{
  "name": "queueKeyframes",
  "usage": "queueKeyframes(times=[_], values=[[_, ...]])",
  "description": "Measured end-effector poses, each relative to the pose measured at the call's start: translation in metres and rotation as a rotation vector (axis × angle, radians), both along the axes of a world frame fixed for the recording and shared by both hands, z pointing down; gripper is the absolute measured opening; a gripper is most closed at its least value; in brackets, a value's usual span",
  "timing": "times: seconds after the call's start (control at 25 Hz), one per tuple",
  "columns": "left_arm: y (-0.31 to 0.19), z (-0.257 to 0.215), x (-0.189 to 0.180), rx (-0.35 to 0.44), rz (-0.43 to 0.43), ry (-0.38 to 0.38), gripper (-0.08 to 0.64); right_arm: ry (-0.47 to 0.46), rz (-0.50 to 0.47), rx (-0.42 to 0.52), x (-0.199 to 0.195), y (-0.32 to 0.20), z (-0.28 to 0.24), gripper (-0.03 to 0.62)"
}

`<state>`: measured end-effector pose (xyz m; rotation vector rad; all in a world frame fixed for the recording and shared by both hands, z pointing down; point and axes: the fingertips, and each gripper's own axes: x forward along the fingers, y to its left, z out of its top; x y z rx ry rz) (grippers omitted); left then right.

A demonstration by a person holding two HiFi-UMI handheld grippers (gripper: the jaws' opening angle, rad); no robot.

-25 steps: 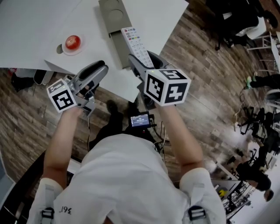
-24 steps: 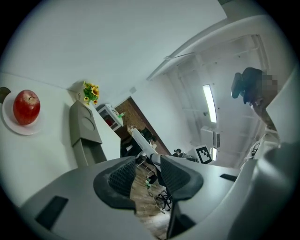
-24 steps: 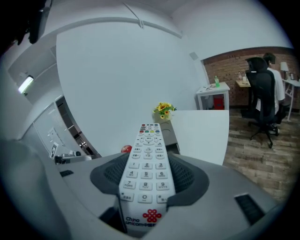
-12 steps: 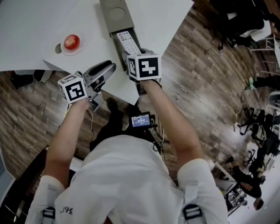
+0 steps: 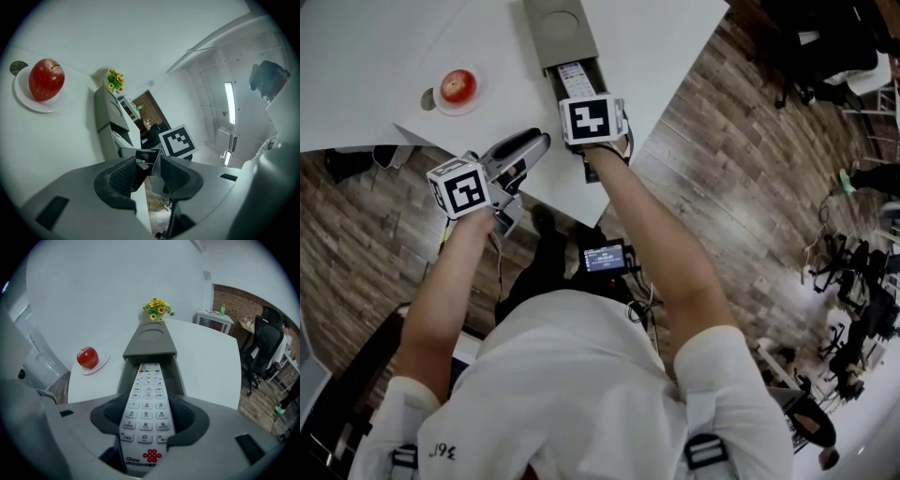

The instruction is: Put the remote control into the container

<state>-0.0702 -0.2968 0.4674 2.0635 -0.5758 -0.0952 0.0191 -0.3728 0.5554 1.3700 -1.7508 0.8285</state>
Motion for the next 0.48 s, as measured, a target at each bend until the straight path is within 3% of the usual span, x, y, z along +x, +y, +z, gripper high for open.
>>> queueKeyframes(times=[0.2,0.4,0.48], values=[[-0.002,0.002,-0.003,-0.006,-0.013,0.003,0.153,-0.070,-0.036,0.012,-0.017,-0.005,0.010,0.242],[-0.002,0.007,-0.005,-0.012,-0.017,-0.007,0.153,0.007,-0.045,-0.036,-0.004,0.002,0.013,0.244],[-0.002,0.008,-0.005,-0.015,-0.018,-0.008,0.153,-0.038,-0.065,-0.039,-0.014,0.001,0.017,0.244]])
